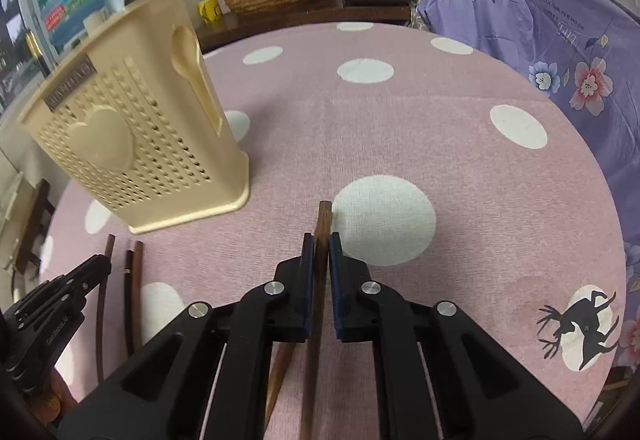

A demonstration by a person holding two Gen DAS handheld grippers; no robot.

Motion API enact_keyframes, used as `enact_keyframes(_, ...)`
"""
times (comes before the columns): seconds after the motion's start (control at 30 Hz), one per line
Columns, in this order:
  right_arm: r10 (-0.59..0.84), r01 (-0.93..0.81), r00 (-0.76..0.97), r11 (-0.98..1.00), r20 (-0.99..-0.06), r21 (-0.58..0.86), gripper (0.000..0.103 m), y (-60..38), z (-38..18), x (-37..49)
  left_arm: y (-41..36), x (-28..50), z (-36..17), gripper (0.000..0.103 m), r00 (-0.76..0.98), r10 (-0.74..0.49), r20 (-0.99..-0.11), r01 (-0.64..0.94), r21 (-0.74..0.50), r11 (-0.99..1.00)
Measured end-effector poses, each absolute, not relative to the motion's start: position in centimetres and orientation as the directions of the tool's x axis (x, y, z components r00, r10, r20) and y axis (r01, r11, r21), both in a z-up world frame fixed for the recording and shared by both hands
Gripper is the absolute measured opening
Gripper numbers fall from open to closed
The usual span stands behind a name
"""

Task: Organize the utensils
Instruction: 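Lift both tools' chopsticks and lower them into the beige basket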

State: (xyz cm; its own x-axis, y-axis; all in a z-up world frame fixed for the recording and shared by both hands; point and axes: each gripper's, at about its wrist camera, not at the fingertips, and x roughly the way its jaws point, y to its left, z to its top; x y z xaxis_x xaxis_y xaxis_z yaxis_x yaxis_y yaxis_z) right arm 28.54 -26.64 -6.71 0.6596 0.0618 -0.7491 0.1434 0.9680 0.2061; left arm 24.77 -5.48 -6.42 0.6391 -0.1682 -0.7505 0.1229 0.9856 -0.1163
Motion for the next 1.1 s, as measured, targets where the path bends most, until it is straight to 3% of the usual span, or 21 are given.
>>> enact_keyframes(0.6, 0.215, -0.091, 0.876, 0.952, -0.432, 0.291, 0.008, -28.9, 5.8, 17.2, -1.8, 17.6, 4.8, 0.008, 0.805, -0.299, -0.513, 0.209, -0.226, 0.951)
enact_keyframes(1.1, 0.256, -0.145, 0.884, 0.946, -0.392, 0.291, 0.008, -28.5, 8.1, 15.2, -0.6, 16.2, 6.2, 0.008, 0.816, -0.324, -0.478, 0.225, -0.255, 0.941)
